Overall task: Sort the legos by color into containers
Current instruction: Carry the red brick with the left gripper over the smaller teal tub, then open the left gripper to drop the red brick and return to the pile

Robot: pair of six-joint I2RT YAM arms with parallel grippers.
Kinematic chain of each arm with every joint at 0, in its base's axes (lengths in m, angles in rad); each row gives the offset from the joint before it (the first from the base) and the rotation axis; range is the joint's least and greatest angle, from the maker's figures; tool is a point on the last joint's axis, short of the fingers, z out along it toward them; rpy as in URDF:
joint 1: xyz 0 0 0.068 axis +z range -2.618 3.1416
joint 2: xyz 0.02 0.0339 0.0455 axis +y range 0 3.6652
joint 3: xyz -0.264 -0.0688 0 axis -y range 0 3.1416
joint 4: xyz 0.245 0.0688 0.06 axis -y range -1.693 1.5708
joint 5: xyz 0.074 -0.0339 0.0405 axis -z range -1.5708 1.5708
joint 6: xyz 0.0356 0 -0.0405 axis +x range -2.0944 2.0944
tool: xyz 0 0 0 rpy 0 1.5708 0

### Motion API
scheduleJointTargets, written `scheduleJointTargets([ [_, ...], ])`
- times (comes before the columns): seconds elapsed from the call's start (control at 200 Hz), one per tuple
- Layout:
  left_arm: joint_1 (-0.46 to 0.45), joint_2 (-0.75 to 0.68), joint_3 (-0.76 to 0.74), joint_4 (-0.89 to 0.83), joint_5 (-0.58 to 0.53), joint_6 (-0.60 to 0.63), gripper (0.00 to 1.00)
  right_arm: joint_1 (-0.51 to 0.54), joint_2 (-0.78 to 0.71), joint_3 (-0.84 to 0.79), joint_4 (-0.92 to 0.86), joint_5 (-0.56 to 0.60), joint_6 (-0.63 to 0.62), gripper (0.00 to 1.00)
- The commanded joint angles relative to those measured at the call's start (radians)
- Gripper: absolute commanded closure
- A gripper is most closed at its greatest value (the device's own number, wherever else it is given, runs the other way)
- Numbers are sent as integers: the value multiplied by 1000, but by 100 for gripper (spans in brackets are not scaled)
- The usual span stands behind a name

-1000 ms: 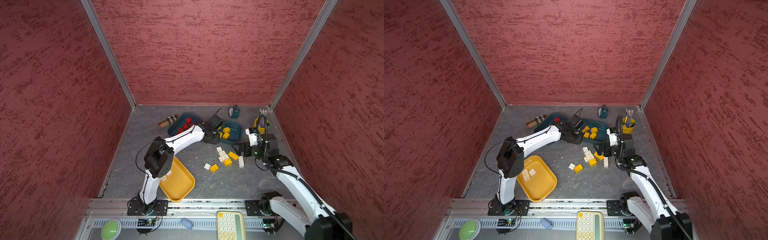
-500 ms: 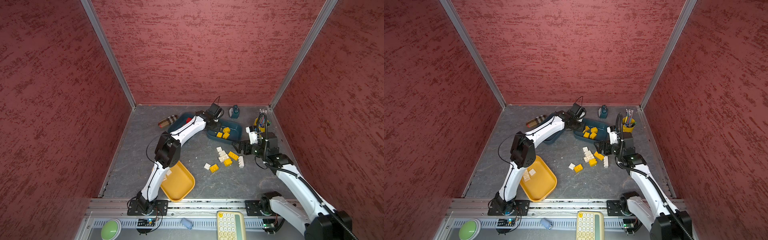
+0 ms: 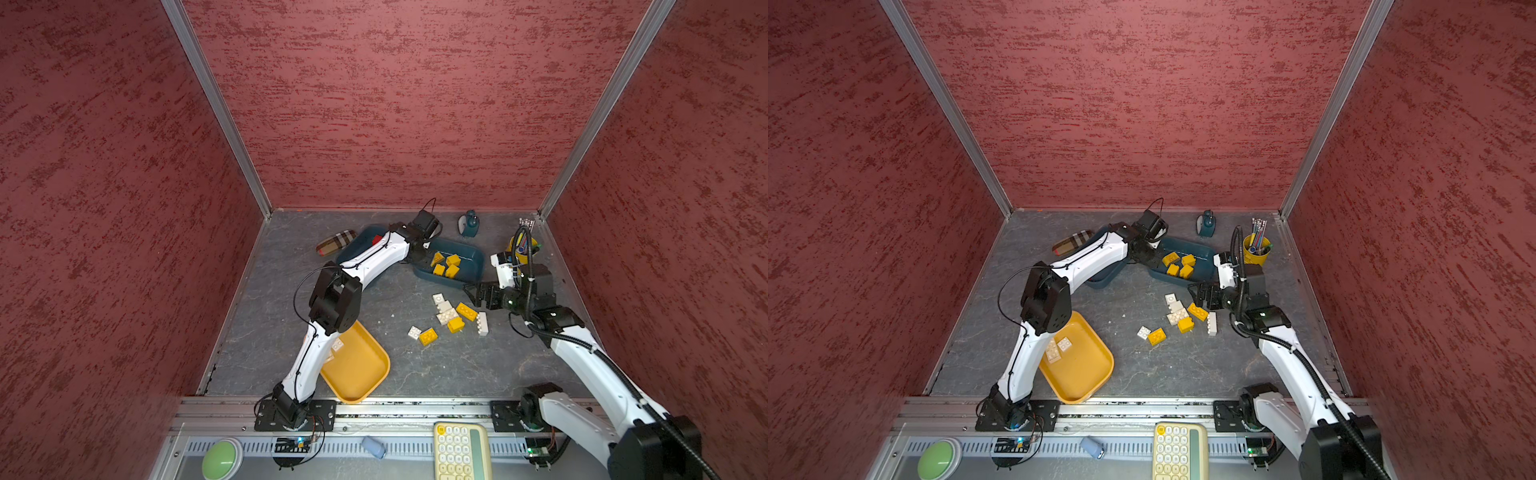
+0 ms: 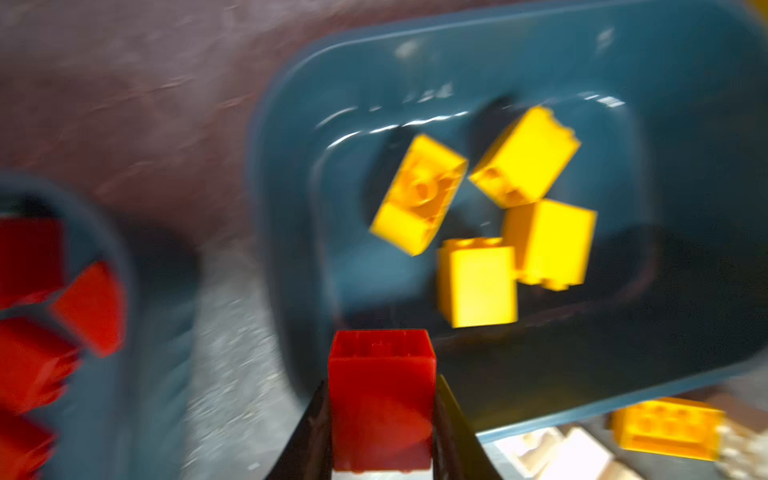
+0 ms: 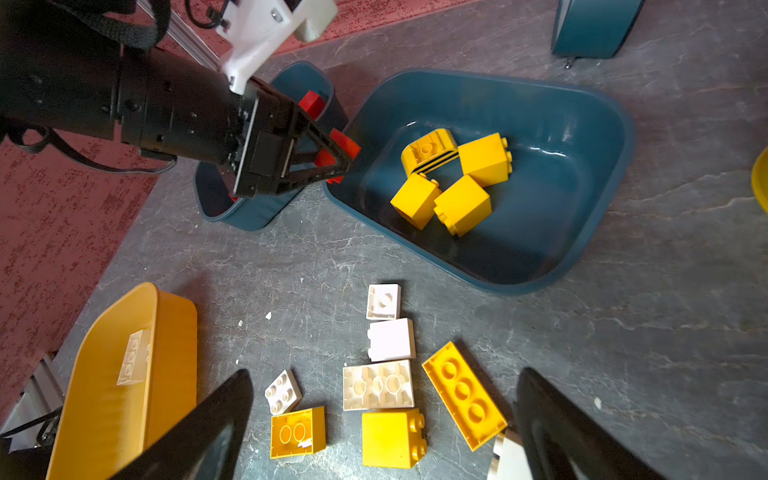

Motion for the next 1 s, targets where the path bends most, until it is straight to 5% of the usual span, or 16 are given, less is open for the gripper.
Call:
scheduleJointTargets([
  [0.0, 46, -85, -46, -32, -131, 70, 73, -6, 3, 36, 22, -16, -23, 1],
  [0.336, 202, -211, -249, 60, -86, 57, 72, -6, 31, 47, 31, -43, -12, 1],
  [0.842, 282, -113, -249, 82, 97, 40, 66, -5, 35, 44, 28, -53, -5, 1],
  [0.997, 284, -109, -228, 53, 93, 37, 50, -5, 26, 41, 24, -51, -5, 1],
])
